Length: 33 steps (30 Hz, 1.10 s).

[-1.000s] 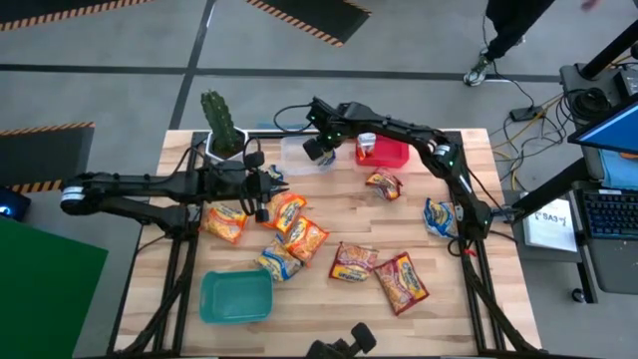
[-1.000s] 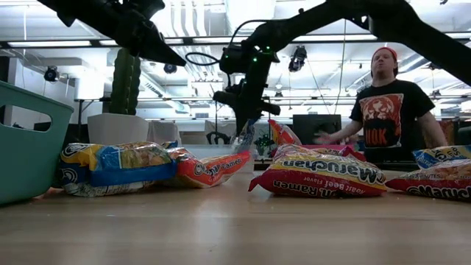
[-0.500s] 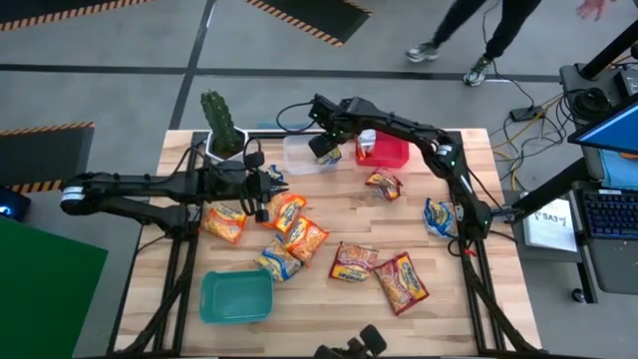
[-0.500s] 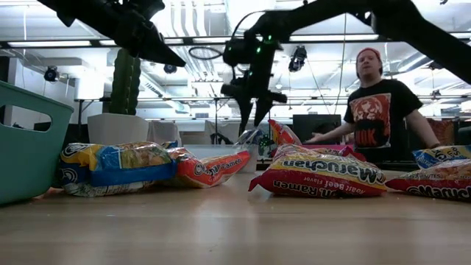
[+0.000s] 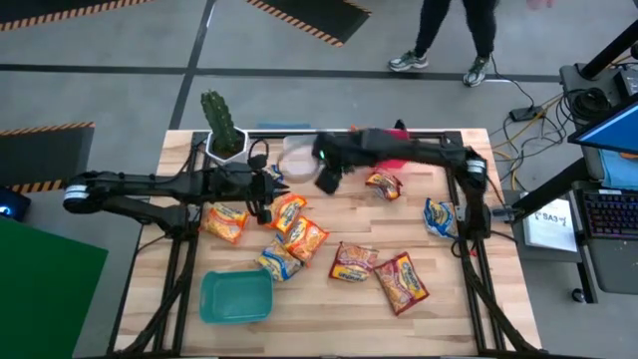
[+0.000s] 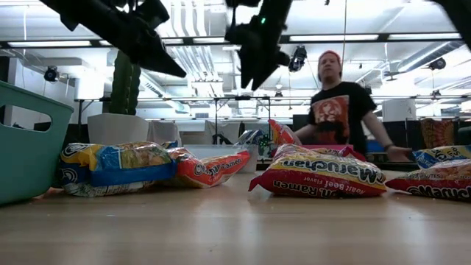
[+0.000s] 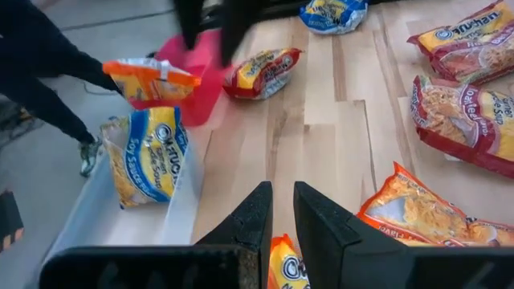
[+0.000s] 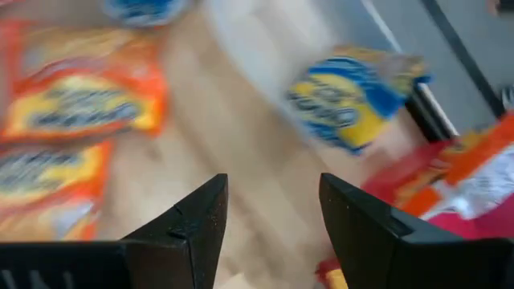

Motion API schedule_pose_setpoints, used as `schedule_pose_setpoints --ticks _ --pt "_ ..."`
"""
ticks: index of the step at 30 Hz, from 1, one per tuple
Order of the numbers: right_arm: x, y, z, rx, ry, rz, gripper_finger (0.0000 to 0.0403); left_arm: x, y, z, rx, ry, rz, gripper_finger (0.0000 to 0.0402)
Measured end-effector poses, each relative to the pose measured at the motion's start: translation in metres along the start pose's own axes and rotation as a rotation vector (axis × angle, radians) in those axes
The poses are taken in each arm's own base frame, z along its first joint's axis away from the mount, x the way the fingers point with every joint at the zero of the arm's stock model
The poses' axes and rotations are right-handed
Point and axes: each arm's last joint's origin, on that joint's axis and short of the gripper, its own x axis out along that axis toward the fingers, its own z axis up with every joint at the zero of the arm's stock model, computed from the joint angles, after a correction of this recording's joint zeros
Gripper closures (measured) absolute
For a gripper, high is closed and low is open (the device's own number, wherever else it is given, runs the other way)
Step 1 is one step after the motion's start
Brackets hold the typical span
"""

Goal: Sort Maruchan noodles
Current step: Put the red noodle pack into the green bin

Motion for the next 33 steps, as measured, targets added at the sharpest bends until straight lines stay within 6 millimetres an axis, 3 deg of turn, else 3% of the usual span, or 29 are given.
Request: schedule_pose_setpoints --ticks 7,12,17,25,29,33 --pt "-0.02 0.063 -0.078 -0.219 -0.171 0.166 0.022 0.018 -0.004 -0.01 -0.084 0.087 -0.012 0.0365" --pt "-0.022 0.082 -0.133 -0.259 -0.341 0.285 0.0219 0.031 -0.008 -0.018 -0.18 0.171 -0.015 0.0365" --pt "-0.026 0.072 -0.17 -0.233 -0.454 0.374 0.0226 0.04 -0.014 -0.027 -0.325 0.257 -0.071 0.0365" --pt "-0.039 0.039 -0.2 -0.168 -0.587 0.408 0.0228 0.041 -0.045 -0.04 -0.518 0.473 -0.206 0.0365" --pt "-0.043 0.029 -0.207 -0.183 -0.687 0.406 0.0228 0.04 -0.068 -0.027 -0.514 0.51 -0.278 0.0365" --pt "-0.046 0.023 -0.212 -0.216 -0.739 0.399 0.023 0.039 -0.093 -0.012 -0.383 0.525 -0.358 0.0365"
